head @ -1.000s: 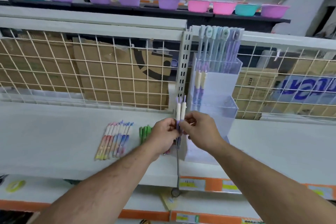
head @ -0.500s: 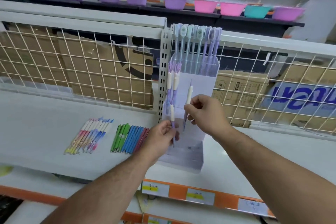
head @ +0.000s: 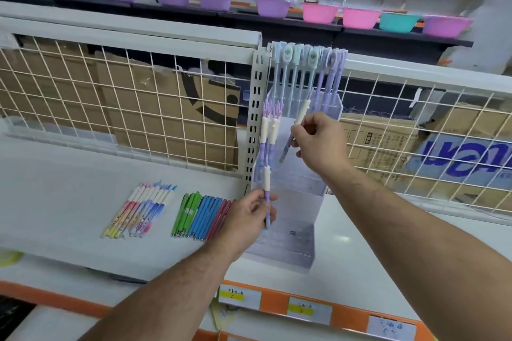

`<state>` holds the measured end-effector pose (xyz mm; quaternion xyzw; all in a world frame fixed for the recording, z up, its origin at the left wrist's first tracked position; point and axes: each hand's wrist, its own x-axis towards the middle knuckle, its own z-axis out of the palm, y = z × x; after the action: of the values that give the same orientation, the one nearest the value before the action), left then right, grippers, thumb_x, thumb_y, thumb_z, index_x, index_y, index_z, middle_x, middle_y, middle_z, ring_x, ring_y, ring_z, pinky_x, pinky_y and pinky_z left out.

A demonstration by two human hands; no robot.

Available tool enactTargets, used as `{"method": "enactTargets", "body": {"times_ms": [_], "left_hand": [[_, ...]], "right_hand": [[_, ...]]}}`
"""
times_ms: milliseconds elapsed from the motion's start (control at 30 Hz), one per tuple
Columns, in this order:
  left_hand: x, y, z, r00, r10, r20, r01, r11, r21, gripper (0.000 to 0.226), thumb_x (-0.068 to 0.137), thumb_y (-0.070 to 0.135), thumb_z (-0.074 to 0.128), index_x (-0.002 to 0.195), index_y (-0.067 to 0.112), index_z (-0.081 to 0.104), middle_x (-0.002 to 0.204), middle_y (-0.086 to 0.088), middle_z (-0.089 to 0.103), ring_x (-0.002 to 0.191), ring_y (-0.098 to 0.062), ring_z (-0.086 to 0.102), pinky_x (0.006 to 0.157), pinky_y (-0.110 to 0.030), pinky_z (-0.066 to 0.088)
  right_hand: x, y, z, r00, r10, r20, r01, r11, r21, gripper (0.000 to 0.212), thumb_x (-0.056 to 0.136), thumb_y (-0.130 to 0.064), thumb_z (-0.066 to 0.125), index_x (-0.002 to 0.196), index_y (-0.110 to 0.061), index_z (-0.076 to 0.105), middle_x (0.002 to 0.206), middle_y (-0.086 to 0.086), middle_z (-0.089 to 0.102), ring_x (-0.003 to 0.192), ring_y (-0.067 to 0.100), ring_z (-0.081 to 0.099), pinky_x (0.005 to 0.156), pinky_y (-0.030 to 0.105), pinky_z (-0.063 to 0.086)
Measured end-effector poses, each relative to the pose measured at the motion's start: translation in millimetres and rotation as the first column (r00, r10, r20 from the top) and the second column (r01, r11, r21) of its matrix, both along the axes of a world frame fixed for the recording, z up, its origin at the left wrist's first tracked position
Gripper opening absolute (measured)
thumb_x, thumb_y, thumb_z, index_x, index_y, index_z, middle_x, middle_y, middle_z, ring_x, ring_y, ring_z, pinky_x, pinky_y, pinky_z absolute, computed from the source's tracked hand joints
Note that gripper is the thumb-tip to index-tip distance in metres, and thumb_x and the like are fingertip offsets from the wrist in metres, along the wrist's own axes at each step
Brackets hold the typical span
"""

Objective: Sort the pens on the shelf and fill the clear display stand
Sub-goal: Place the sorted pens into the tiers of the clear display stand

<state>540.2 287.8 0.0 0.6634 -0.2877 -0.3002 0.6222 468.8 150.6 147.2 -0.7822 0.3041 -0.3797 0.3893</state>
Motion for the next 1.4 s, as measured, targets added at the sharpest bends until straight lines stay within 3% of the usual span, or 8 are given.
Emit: {"method": "enactTargets", "body": {"times_ms": [300, 433, 667, 867, 1067, 1267, 1333, 1400], "left_hand": [[2.6, -2.0, -0.3, 1.000, -0.022, -0.009, 0.023, 0.999, 0.034, 0.031, 0.104, 0.024, 0.050, 0.091, 0.047, 0.067, 0.085, 0.008, 0.072, 0.090, -0.011, 0.072, 0.089, -0.046, 0.060], [3.6, -1.0, -0.8, 0.999, -0.041, 0.005, 0.041, 0.998, 0.040, 0.030, 0.103, 0.025, 0.050, 0.091, 0.047, 0.066, 0.084, 0.009, 0.072, 0.093, -0.015, 0.072, 0.090, -0.048, 0.059], [4.3, 0.0, -0.4, 0.996, -0.073, 0.060, 0.070, 0.996, 0.051, 0.027, 0.103, 0.028, 0.050, 0.093, 0.047, 0.066, 0.083, 0.006, 0.071, 0.093, -0.019, 0.071, 0.089, -0.052, 0.058], [6.4, 0.6, -1.1, 0.992, -0.102, 0.076, 0.098, 0.994, 0.050, 0.026, 0.103, 0.027, 0.049, 0.095, 0.043, 0.067, 0.083, 0.004, 0.072, 0.090, -0.020, 0.070, 0.090, -0.056, 0.056], [7.1, 0.2, -1.7, 0.979, -0.157, 0.128, 0.152, 0.987, 0.046, 0.020, 0.102, 0.031, 0.051, 0.098, 0.043, 0.068, 0.085, 0.003, 0.071, 0.092, -0.031, 0.068, 0.086, -0.057, 0.056], [4.1, 0.3, -5.1, 0.966, -0.162, 0.202, 0.151, 0.986, 0.067, 0.016, 0.086, 0.026, 0.074, 0.089, 0.039, 0.067, 0.089, 0.014, 0.070, 0.089, -0.007, 0.066, 0.079, -0.029, 0.055], [1.8, 2.9, -6.8, 0.938, -0.166, 0.305, 0.141, 0.985, 0.104, 0.020, 0.085, 0.024, 0.077, 0.091, 0.039, 0.066, 0.097, 0.018, 0.068, 0.094, 0.003, 0.063, 0.079, -0.013, 0.047], [2.5, 7.3, -9.9, 0.893, -0.165, 0.419, 0.105, 0.981, 0.163, 0.022, 0.085, 0.028, 0.076, 0.099, 0.041, 0.065, 0.109, 0.021, 0.064, 0.100, 0.003, 0.059, 0.081, -0.010, 0.042]], "right_hand": [[11.4, 4.8, -13.8, 0.976, 0.006, -0.216, -0.024, 0.997, -0.077, 0.010, 0.093, -0.017, 0.065, 0.083, -0.013, 0.062, 0.077, 0.006, 0.072, 0.077, 0.027, 0.072, 0.066, 0.047, 0.062], [13.0, 6.2, -15.5, 0.970, -0.016, -0.242, -0.012, 0.994, -0.110, 0.013, 0.092, -0.016, 0.065, 0.080, -0.014, 0.061, 0.074, 0.005, 0.071, 0.075, 0.026, 0.073, 0.060, 0.045, 0.062], [8.0, 10.2, -20.6, 0.966, -0.057, -0.251, 0.036, 0.996, -0.087, 0.004, 0.090, -0.017, 0.067, 0.090, -0.013, 0.068, 0.082, 0.003, 0.072, 0.075, 0.024, 0.071, 0.066, 0.041, 0.062], [-14.9, 34.1, -47.8, 0.966, -0.025, -0.258, 0.016, 0.999, -0.037, 0.013, 0.083, -0.018, 0.066, 0.071, -0.022, 0.066, 0.061, -0.007, 0.068, 0.062, 0.014, 0.069, 0.053, 0.029, 0.053], [-21.9, 47.2, -64.5, 0.926, 0.083, -0.369, -0.097, 0.995, -0.018, 0.013, 0.084, -0.016, 0.072, 0.075, -0.012, 0.064, 0.071, 0.007, 0.070, 0.061, 0.019, 0.060, 0.063, 0.043, 0.058], [-26.6, 40.7, -32.8, 0.968, 0.023, -0.252, -0.031, 0.999, -0.030, 0.017, 0.089, -0.015, 0.069, 0.077, -0.009, 0.059, 0.066, 0.007, 0.071, 0.066, 0.021, 0.073, 0.065, 0.049, 0.060], [-29.0, 35.9, -14.9, 0.986, -0.002, -0.168, -0.002, 1.000, -0.018, 0.015, 0.091, -0.015, 0.069, 0.080, -0.009, 0.060, 0.069, 0.005, 0.072, 0.065, 0.016, 0.073, 0.063, 0.049, 0.061], [-29.9, 32.4, -0.2, 0.995, -0.033, -0.095, 0.031, 0.999, -0.015, 0.013, 0.092, -0.015, 0.069, 0.084, -0.009, 0.062, 0.069, 0.003, 0.072, 0.065, 0.018, 0.073, 0.060, 0.048, 0.062]]}}
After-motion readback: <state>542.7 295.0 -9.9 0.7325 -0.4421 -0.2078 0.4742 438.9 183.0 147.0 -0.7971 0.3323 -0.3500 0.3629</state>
